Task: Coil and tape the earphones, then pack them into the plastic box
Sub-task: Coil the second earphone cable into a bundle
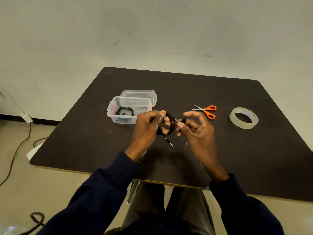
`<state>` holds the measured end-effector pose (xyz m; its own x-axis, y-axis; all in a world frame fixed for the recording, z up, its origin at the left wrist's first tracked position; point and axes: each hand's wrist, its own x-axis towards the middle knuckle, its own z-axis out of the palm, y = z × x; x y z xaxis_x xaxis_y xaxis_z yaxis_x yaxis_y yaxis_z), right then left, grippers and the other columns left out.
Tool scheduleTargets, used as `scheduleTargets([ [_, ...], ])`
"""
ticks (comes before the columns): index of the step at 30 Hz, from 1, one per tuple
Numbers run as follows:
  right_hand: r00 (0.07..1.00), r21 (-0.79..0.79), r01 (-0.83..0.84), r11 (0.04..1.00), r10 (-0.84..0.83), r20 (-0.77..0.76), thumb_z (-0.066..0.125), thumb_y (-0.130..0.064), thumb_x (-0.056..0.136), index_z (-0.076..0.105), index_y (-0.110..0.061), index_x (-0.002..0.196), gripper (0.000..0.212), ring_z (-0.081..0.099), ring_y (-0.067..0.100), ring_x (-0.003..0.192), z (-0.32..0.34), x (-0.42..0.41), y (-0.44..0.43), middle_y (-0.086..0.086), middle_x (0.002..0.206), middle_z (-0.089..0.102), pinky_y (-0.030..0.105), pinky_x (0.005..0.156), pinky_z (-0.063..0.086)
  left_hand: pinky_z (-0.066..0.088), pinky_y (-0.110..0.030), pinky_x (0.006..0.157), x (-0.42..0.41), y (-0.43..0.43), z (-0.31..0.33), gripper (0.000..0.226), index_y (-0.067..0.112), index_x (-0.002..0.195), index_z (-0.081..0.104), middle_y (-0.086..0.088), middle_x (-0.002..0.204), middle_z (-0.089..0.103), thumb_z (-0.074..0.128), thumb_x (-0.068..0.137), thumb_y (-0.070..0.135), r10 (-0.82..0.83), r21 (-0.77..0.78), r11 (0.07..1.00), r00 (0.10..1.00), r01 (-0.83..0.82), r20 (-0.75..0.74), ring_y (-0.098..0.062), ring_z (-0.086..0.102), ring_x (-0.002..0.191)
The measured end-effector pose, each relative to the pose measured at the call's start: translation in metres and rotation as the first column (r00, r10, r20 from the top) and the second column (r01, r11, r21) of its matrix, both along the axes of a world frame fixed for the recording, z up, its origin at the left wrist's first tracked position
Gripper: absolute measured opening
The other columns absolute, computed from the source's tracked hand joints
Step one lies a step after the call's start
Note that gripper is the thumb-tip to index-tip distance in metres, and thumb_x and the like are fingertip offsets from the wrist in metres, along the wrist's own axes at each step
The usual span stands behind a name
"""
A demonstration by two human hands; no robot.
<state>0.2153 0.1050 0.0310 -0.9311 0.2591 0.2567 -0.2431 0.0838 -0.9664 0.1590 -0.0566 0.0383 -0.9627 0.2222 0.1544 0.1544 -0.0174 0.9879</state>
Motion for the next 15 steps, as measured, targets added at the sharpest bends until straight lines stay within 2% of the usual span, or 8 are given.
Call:
scheduleTargets([
  [4, 0.991, 0.129, 0.128, 0.983, -0.121, -0.062, 0.078, -0.005, 0.087, 0.073, -0.006, 0.109, 0.022, 0.076, 0.017, 0.077, 0.002, 0.002, -0.002, 0.003, 0.094, 0.077, 0.027, 0.074, 0.060, 0.055, -0.023, 0.055, -0.003, 0.002, -0.001, 0.032, 0.000, 0.089, 0.070, -0.015, 0.079, 0.073, 0.054, 0.107, 0.020, 0.011, -0.041, 0.999, 0.999, -0.013, -0.035, -0.012, 0.063, 0.052],
  [8, 0.978, 0.319, 0.168, 0.933, -0.118, -0.172, 0.078, 0.001, 0.085, 0.078, -0.010, 0.109, 0.026, 0.073, 0.014, 0.097, 0.000, 0.005, -0.012, 0.000, 0.108, 0.071, 0.029, 0.083, 0.062, 0.059, -0.031, 0.059, -0.003, 0.003, -0.004, 0.031, 0.000, 0.091, 0.070, -0.009, 0.075, 0.074, 0.056, 0.106, 0.023, 0.006, -0.046, 0.999, 0.999, -0.008, -0.043, -0.016, 0.068, 0.055],
  [13, 0.961, 0.624, 0.239, 0.744, -0.088, -0.263, 0.071, 0.009, 0.084, 0.076, -0.009, 0.118, 0.038, 0.064, 0.010, 0.104, 0.002, 0.009, -0.019, 0.004, 0.116, 0.068, 0.016, 0.092, 0.052, 0.062, -0.036, 0.063, -0.002, 0.004, -0.006, 0.031, -0.001, 0.092, 0.070, -0.011, 0.077, 0.075, 0.057, 0.106, 0.024, 0.022, -0.044, 0.999, 0.997, -0.025, -0.071, -0.019, 0.071, 0.059],
  [15, 0.954, 0.680, 0.258, 0.687, -0.068, -0.293, 0.072, 0.012, 0.082, 0.075, -0.007, 0.119, 0.041, 0.067, 0.019, 0.103, 0.002, 0.010, -0.020, 0.009, 0.115, 0.072, 0.023, 0.092, 0.053, 0.064, -0.042, 0.065, -0.003, 0.005, -0.008, 0.033, 0.000, 0.092, 0.070, -0.012, 0.078, 0.075, 0.057, 0.106, 0.026, 0.023, -0.058, 0.998, 0.997, -0.027, -0.078, -0.021, 0.072, 0.060],
])
